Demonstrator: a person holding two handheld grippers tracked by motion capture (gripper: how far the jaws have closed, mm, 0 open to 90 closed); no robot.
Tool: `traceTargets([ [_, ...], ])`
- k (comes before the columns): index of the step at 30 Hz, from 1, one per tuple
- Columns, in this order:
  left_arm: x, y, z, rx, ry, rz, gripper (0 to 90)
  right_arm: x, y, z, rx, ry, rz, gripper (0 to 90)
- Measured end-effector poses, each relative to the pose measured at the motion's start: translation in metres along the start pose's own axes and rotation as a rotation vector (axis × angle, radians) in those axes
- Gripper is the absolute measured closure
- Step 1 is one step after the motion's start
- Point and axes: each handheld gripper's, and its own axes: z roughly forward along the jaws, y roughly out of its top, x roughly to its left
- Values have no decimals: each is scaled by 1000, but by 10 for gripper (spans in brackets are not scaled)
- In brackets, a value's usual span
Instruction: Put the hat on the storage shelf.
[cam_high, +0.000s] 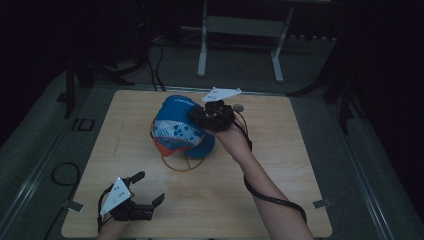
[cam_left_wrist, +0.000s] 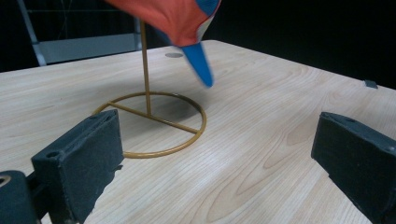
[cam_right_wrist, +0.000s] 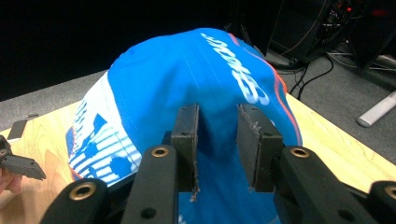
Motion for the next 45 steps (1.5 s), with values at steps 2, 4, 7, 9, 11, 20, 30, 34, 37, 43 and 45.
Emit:
traceTargets([
  [2,0,0,0,0,-2,2,24,-1,0,0,-1,-1,3,685],
  [4,0,0,0,-1,-4,0,24,-1,-1,-1,-3,0,5,678],
  [7,-1,0,0,-3,-7,-1,24,-1,-2,-3,-4,1,7,651],
  [9,-1,0,0,-3,-8,-1,24,-1,-3,-5,-9,2,4,625],
  [11,-1,-1,0,-5,-10,-3,24,0,-4,-7,-13,2,4,599],
  [20,-1,-1,1,-8,-14,-5,24,-2,-12,-20,-27,0,8,413],
  [30,-2,-1,1,-12,-12,-9,24,3,-30,-38,-52,95,13,169],
  [34,-3,-1,2,-10,-14,-11,24,6,-38,-43,-54,100,9,138],
  [37,-3,-1,3,-8,-15,-10,24,6,-46,-44,-49,121,9,139],
  [43,-3,-2,3,-6,-16,-9,24,8,-67,-45,-52,123,-23,135],
  [45,-2,-2,3,-6,-15,-9,24,8,-73,-45,-45,106,-33,136],
])
